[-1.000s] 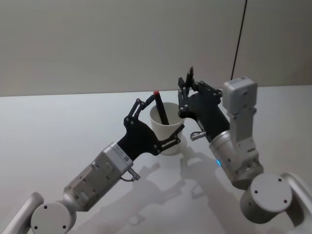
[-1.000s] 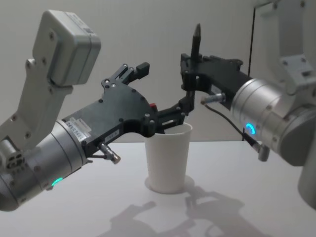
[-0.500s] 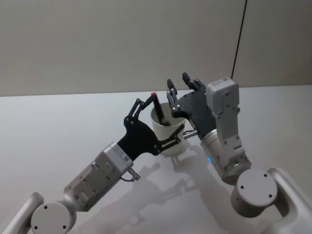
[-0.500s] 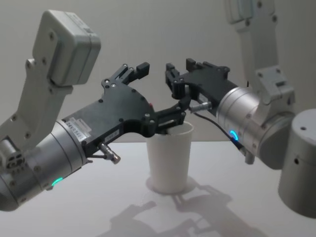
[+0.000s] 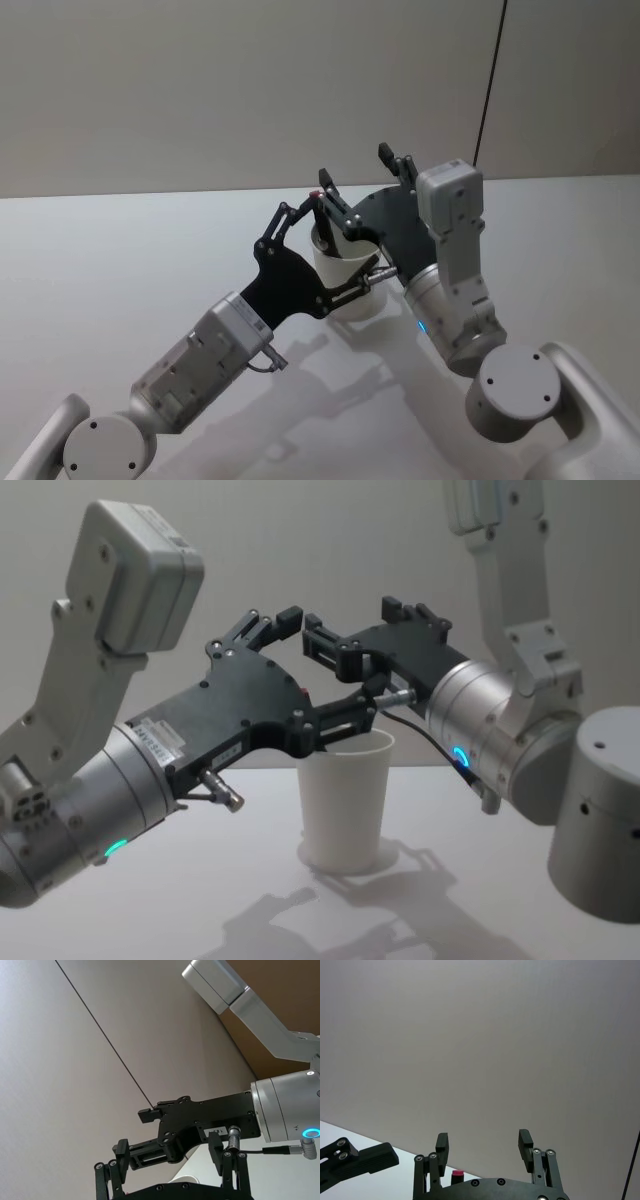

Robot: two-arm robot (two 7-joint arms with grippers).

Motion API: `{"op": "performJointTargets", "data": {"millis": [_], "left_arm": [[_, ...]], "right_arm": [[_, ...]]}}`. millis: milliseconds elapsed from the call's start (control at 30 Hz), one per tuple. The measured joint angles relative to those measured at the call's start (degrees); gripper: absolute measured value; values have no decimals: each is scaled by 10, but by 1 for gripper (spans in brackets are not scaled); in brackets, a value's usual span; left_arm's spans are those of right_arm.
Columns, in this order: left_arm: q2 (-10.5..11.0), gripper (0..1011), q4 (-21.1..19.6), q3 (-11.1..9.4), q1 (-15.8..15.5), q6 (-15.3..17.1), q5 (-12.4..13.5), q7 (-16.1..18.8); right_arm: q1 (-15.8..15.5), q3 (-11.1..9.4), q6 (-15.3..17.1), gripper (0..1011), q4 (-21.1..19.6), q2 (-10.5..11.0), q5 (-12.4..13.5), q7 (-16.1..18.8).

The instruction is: Place the pen into the pen holder.

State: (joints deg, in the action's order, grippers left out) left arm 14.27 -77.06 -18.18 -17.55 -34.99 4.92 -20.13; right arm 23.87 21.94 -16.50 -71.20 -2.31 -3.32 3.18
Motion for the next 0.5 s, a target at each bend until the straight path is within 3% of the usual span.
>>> {"op": "performJointTargets", "data": {"millis": [200,500], "left_arm": [[0,1003,0,0,0,0,0,0],[0,1004,0,0,0,0,0,0]], "right_arm": [[-3,-1,-2,993,-6,1,2,1],[-17,-2,-1,1001,-32,8,3,-7]]}}
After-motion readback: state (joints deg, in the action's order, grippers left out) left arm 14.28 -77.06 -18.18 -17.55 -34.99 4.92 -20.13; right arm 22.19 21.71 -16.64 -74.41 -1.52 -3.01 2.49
